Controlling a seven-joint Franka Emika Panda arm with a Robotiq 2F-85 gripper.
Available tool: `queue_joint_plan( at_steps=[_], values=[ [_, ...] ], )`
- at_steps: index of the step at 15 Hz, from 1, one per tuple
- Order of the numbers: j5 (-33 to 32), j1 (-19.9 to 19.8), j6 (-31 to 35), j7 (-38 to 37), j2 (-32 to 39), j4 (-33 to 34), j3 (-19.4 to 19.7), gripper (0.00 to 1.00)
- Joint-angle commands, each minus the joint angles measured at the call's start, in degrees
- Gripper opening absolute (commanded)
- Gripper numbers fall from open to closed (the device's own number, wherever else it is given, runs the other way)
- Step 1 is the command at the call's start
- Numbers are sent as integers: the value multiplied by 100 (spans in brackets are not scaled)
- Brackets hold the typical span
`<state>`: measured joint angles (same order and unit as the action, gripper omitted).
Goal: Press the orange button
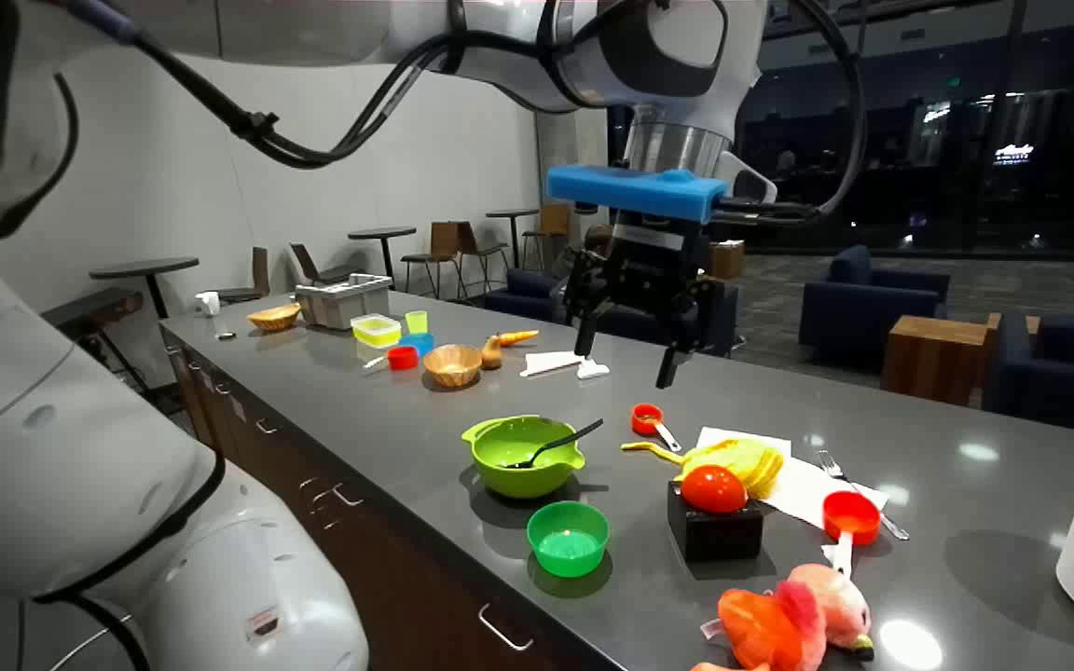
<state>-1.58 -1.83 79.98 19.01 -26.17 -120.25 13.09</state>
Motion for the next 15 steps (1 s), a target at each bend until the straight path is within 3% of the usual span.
queue_joint_plan(
  at_steps=[1,9,15],
  values=[
    [27,-92,-12,33,20,20,-70,100],
    [26,-92,-2,31,17,14,-71,100],
    [-25,-31,374,-80,656,352,-236,100]
  ],
)
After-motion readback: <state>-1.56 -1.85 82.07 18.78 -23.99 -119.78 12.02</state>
